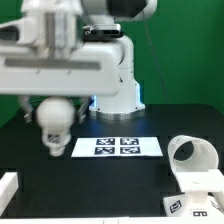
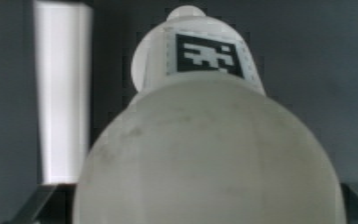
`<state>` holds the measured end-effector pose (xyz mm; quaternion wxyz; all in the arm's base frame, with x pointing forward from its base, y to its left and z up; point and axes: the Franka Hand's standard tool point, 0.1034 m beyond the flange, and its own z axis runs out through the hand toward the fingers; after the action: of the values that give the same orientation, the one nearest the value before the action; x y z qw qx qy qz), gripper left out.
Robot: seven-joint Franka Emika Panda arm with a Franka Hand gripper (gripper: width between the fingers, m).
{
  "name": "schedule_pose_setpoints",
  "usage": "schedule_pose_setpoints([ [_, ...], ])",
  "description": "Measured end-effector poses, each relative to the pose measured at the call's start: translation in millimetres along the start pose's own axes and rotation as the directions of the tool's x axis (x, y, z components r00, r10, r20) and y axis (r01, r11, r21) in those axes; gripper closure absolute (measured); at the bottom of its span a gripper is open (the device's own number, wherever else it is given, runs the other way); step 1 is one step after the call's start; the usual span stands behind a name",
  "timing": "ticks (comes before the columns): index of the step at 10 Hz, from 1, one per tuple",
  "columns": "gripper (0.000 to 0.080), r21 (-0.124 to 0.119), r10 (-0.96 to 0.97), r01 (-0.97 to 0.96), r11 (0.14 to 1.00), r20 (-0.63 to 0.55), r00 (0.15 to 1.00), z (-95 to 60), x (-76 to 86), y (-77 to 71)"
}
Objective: Assemble lamp
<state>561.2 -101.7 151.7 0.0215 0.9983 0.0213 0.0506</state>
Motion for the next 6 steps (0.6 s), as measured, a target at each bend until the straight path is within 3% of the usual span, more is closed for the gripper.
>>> schedule_pose_setpoints([
  [3, 0.0225, 0.051, 0.126, -0.119, 0.992, -0.149, 0.981, -54.2, 45.4, -68.3],
  [6, 0.0225, 0.037, 0.11, -0.105, 0.994, -0.2, 0.974, -48.7, 43.1, -64.4],
])
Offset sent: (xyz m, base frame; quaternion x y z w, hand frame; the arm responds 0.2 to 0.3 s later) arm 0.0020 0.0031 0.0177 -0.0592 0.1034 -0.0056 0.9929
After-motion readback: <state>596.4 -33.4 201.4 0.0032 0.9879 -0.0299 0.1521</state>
